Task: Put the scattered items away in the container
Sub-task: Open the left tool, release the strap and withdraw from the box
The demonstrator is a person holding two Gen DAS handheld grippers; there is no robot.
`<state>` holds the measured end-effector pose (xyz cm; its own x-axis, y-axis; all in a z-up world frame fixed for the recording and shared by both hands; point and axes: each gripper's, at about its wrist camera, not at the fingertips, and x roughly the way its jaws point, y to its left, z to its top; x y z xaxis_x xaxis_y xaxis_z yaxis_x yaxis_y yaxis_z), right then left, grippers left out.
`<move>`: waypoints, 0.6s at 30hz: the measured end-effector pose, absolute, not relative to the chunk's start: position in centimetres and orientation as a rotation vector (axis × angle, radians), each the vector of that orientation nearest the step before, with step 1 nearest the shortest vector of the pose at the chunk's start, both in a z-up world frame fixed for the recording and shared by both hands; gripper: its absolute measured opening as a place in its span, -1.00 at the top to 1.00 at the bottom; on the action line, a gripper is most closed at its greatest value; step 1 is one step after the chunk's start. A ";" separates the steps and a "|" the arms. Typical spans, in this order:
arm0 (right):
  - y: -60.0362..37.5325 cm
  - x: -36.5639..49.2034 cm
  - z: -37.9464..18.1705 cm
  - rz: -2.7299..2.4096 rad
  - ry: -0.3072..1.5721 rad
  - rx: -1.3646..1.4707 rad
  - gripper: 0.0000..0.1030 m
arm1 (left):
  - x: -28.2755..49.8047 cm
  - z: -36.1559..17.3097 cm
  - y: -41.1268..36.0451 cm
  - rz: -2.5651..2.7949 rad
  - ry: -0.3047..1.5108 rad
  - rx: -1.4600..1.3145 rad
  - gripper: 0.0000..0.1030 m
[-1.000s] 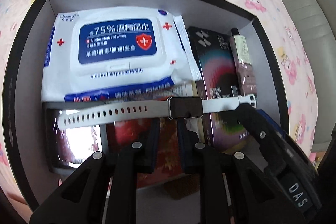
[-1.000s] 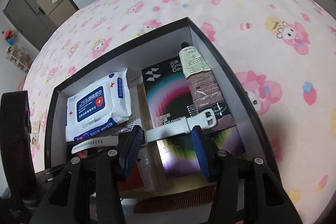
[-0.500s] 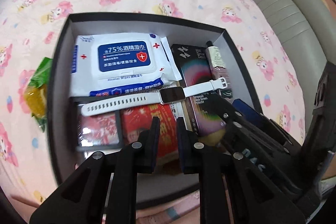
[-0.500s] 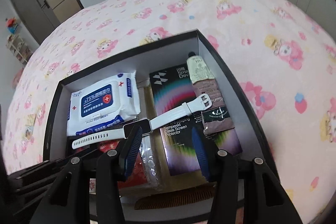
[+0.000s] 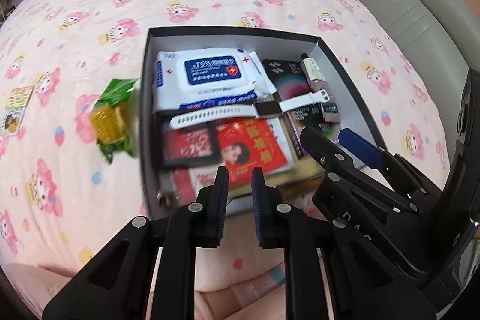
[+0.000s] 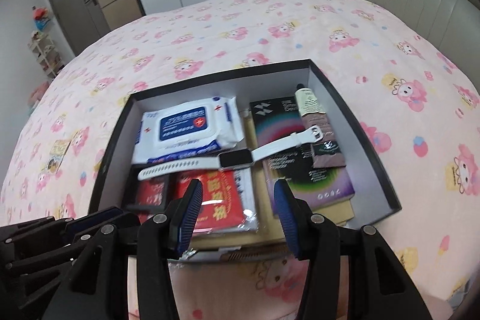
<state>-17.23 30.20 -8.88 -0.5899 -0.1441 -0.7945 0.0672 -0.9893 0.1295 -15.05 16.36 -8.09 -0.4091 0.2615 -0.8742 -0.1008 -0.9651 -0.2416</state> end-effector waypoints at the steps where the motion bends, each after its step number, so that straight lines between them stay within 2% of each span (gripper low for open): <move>1: 29.9 -16.8 -8.9 -2.693 -0.128 1.350 0.11 | -14.5 -8.0 16.1 2.467 -0.212 -1.564 0.74; 8: 27.7 -13.6 -8.5 -2.667 -0.117 1.293 0.11 | -11.0 -7.0 13.4 2.473 -0.185 -1.530 0.75; 18: 19.9 -9.8 -7.0 -2.566 -0.041 1.182 0.11 | -6.8 -6.1 5.2 2.550 -0.281 -1.510 0.75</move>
